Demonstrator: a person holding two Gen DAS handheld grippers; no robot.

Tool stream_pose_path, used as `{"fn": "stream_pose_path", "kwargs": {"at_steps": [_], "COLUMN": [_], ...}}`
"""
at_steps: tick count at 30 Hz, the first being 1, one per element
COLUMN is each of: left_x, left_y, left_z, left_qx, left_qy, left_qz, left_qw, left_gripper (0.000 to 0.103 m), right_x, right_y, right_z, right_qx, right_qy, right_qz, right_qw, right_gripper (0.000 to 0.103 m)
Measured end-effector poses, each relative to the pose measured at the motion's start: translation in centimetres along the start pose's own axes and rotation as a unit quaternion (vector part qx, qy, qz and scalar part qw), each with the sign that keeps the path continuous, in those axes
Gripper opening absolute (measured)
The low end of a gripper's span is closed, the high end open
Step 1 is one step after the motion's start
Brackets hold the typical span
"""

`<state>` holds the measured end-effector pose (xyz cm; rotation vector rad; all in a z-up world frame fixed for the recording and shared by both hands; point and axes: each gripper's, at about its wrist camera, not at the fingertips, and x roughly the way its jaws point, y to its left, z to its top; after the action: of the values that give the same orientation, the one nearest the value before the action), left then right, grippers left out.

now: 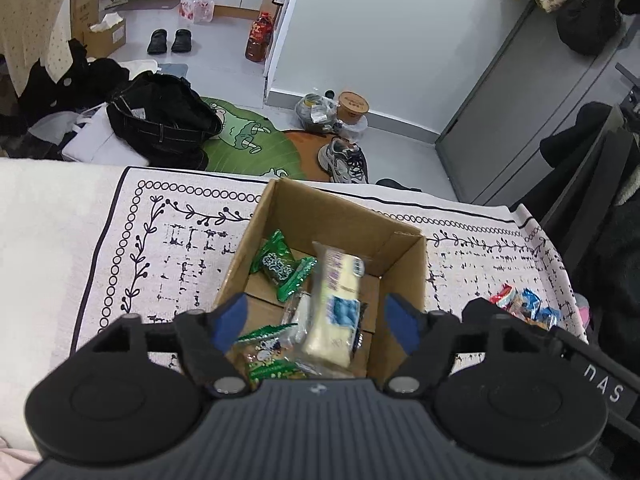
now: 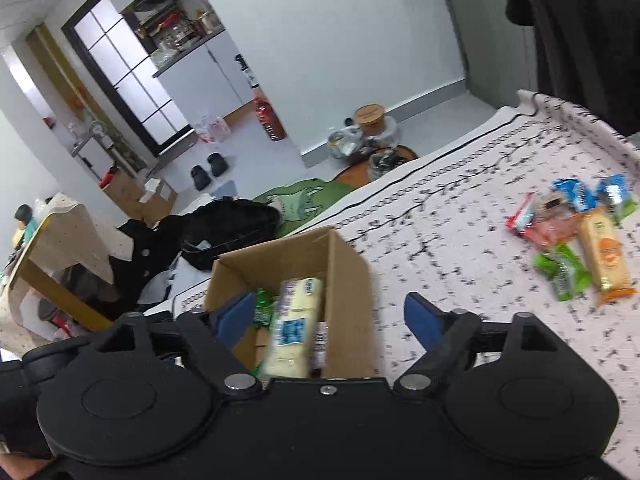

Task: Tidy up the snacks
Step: 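Move both open grippers back toward the remaining snacks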

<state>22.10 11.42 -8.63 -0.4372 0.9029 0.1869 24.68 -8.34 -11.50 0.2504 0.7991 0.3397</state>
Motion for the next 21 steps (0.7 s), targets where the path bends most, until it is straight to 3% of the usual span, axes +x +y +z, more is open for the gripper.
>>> {"fn": "stream_pose_path", "kwargs": {"at_steps": [6,12,21], "left_x": [-0.5,-1.3,-1.7], "left_y": [-1.9,-4.1,-7.5], "left_z": [-0.4,-0.7,-1.3], "left_qx": [0.018,0.030,0.045], "left_qy": [0.000,-0.018,-0.040], "left_qz": [0.011,0.005,-0.010], "left_qw": [0.9998,0.9994,0.9981], "left_gripper": [0.085,0.103,0.103], "right_x": [-1.5,-3.5,-5.9], "right_y": [-1.5,-3.5,-7.1], "right_z": [0.8,1.5,2.7], "right_qx": [0.006,0.011,0.031], "right_qy": [-0.007,-0.019,-0.035], "right_qz": [-0.020,-0.026,-0.037], "right_qw": [1.000,0.999,0.998], "right_gripper": [0.098,0.103,0.103]}}
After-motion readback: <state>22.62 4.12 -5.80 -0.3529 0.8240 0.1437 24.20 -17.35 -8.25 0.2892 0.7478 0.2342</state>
